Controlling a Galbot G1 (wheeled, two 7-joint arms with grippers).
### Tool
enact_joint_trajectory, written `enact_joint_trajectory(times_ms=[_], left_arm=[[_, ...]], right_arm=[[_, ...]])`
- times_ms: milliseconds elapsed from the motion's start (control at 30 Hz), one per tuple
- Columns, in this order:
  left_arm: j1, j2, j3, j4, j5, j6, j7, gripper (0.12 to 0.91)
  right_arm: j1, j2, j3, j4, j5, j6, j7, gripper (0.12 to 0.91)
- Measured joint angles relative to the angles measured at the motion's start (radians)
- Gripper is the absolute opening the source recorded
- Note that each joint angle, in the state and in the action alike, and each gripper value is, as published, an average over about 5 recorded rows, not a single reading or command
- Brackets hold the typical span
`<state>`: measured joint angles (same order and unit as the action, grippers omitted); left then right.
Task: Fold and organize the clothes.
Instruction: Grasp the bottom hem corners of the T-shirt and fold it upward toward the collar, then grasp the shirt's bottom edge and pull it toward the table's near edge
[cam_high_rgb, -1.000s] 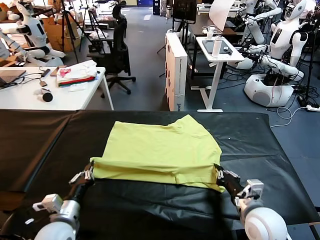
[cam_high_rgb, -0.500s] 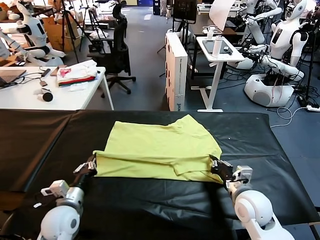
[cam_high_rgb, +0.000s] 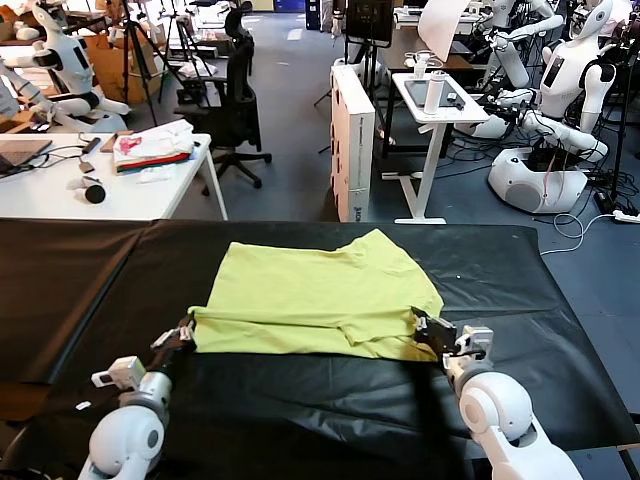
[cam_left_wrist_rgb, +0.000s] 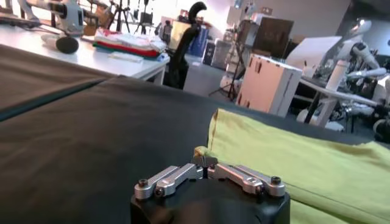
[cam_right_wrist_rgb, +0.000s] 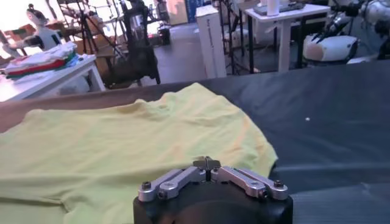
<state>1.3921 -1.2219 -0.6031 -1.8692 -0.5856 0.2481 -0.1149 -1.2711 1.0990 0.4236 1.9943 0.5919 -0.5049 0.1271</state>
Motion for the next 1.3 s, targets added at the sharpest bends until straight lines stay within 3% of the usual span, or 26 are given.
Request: enact_joint_trajectory(times_ms=[133, 233, 333, 833, 967, 1200, 1300], left_arm=[[0.025, 0.011, -0.015, -0.027, 0.0, 0.009, -0.008, 0.599], [0.055, 0.024, -0.028, -0.053, -0.001, 0.013, -0.009, 0.78], [0.092, 0.028, -0.037, -0.084, 0.001, 0.014, -0.01, 0.884], [0.179, -0.005, -0.022, -0.13, 0.019, 0.028, -0.019, 0.907], [0.184, -0.006, -0.021, -0.13, 0.022, 0.024, -0.015, 0.833], [0.186, -0.006, -0.022, -0.126, 0.027, 0.019, -0.015, 0.407], [0.187, -0.007, -0.021, -0.122, 0.033, 0.019, -0.014, 0.234]], right_arm=[[-0.057, -0.042, 0.03, 0.052, -0.023, -0.012, -0.008, 0.852], [-0.117, -0.074, 0.058, 0.093, -0.037, -0.012, -0.02, 0.9], [-0.182, -0.098, 0.082, 0.127, -0.053, -0.008, -0.036, 0.906], [-0.285, -0.12, 0.092, 0.135, -0.096, 0.007, -0.051, 0.89], [-0.288, -0.124, 0.09, 0.13, -0.096, 0.009, -0.053, 0.717], [-0.293, -0.132, 0.091, 0.13, -0.092, 0.012, -0.052, 0.267], [-0.294, -0.133, 0.092, 0.131, -0.089, 0.012, -0.05, 0.15]])
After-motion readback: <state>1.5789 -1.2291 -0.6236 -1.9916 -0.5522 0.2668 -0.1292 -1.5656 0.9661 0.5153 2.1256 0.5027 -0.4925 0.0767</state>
